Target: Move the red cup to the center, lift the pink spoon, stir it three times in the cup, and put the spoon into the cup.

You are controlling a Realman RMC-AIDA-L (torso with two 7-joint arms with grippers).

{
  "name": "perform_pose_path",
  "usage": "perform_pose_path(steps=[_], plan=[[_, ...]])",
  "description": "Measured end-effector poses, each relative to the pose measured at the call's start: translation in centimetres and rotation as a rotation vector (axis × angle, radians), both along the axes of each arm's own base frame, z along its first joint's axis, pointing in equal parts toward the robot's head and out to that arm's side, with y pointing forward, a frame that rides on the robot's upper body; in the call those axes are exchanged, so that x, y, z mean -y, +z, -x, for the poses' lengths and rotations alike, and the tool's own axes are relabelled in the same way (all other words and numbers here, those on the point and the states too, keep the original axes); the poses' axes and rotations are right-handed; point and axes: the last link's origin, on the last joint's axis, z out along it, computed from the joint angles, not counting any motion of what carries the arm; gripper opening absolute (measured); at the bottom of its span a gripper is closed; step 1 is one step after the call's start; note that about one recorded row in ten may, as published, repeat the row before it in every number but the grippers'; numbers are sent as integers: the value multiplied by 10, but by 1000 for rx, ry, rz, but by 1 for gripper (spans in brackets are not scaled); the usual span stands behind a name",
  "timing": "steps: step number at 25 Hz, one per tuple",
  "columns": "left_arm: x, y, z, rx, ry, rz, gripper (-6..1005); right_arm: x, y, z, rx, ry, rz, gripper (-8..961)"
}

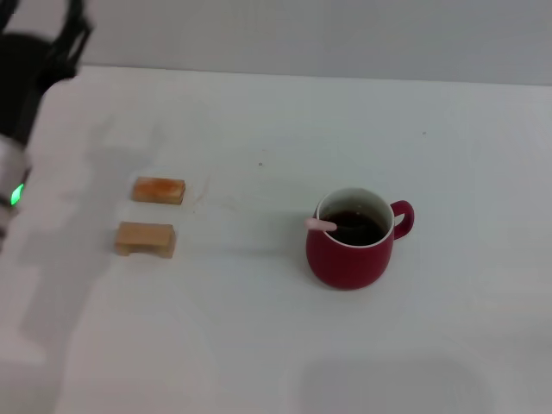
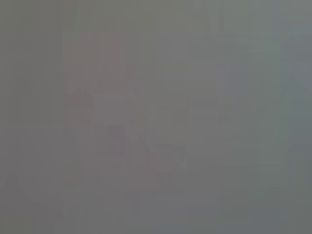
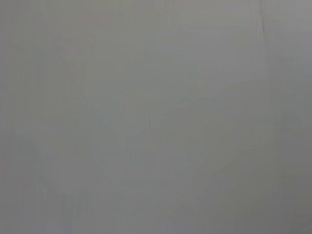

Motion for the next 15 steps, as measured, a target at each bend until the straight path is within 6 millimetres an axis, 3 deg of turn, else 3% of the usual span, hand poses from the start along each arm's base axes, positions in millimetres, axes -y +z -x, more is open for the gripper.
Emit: perform_pose_path(steps=[3, 7, 15], plan=[[19, 6, 35, -48, 70, -36, 774, -1, 0, 2, 5, 15, -1, 3], [33, 8, 56, -63, 135, -42, 774, -4, -1, 5, 12, 35, 9, 5], [43, 6, 74, -79, 202, -21, 776, -8, 0, 6, 29, 44, 14, 8]])
